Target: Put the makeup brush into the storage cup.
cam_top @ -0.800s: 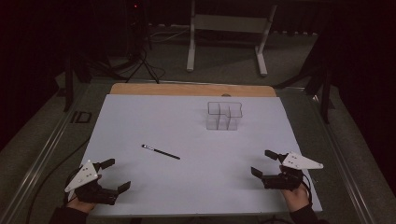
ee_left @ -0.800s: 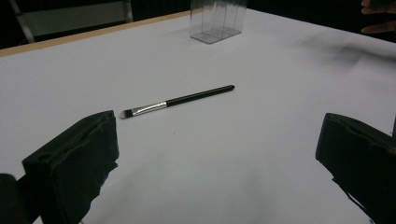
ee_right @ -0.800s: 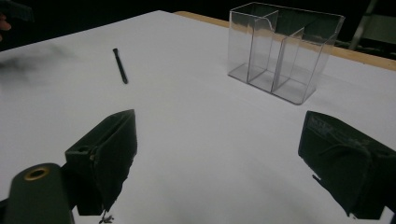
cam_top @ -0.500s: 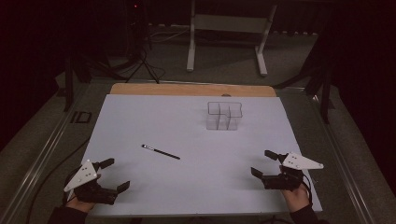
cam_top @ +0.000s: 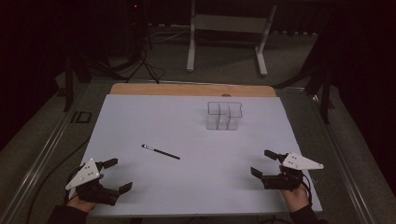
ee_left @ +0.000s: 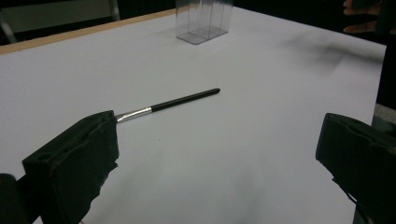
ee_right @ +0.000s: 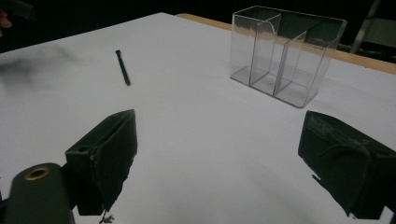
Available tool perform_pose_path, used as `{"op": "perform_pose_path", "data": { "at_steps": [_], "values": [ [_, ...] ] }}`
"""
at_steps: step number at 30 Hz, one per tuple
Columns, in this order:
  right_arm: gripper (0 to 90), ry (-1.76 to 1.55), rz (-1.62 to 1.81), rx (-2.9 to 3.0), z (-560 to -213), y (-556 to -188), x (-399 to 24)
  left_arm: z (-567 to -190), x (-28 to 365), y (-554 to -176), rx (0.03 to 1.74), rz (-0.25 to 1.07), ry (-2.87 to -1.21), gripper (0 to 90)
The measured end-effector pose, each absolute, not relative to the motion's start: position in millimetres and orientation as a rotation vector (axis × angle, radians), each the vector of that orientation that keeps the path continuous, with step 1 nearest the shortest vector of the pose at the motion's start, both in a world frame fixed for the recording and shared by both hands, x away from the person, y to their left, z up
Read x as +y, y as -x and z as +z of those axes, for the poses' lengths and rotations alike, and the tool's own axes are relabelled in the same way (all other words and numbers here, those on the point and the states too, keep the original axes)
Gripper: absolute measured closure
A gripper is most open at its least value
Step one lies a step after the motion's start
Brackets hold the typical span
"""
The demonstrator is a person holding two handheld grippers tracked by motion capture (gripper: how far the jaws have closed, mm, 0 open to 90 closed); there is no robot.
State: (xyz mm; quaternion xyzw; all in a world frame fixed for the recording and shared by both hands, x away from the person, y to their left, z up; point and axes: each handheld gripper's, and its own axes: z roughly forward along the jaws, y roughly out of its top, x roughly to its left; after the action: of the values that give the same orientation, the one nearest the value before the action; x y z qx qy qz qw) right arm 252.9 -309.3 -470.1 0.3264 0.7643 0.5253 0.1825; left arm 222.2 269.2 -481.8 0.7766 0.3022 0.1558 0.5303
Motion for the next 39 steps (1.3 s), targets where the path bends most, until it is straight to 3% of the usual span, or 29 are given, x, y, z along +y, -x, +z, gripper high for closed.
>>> {"op": "perform_pose_path", "data": {
  "at_steps": [23, 39],
  "values": [
    [11.9, -0.916, 1.474, 2.180, -470, -252, -303, -434, 269, -254, 0.676, 0.430, -2.008, 0.4],
    [11.9, -0.915, 1.481, 2.178, -470, -252, -303, -409, 245, -283, 0.604, 0.367, -2.118, 0.4]
  ]
}}
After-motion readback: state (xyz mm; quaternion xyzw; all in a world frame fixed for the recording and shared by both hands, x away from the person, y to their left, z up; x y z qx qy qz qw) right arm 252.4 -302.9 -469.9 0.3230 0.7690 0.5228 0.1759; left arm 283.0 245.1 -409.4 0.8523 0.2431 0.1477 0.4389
